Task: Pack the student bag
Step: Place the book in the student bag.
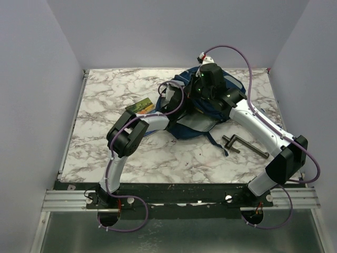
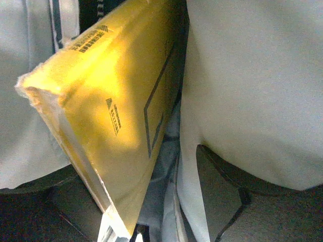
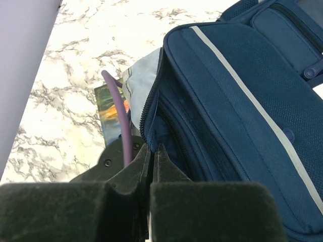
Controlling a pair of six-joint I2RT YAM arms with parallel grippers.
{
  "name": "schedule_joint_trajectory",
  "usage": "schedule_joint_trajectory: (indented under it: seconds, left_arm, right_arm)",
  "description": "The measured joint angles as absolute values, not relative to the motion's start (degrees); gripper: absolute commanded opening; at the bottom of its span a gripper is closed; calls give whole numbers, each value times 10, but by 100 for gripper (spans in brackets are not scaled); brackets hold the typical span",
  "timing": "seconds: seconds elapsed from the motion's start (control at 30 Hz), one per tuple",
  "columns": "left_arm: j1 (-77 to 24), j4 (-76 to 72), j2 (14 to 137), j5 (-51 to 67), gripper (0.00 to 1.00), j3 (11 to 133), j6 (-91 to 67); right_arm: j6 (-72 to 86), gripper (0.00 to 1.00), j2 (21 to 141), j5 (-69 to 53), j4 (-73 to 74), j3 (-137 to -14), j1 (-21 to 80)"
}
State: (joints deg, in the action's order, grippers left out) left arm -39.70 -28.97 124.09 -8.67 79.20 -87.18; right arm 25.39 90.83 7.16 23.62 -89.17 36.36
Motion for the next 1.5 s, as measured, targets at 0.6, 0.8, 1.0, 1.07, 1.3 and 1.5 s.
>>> schedule_joint_trajectory:
  seconds: [0.6,0.8,1.0,1.07,1.3,1.5]
  left_arm:
    - [-380,-87,1170,0,61,795,-844]
    - [-372,-26,1208,17,53,894,-810]
    - [-372,-16,1153,19,36,798,-781]
    - [-372,-20,1152,22,38,786,-776]
    - [-366,-39,1094,60,64,725,-707]
    - [-311,-93,868,144,71,556,-636]
  right_arm:
    - [254,0,903,65,237,-880,361]
    - [255,0,901,76,217,-879,345]
    - [255,0,899,72,229,-877,351]
    - [254,0,899,71,229,-877,351]
    - [237,0,898,75,231,-867,352]
    - [206,0,883,103,220,-813,356]
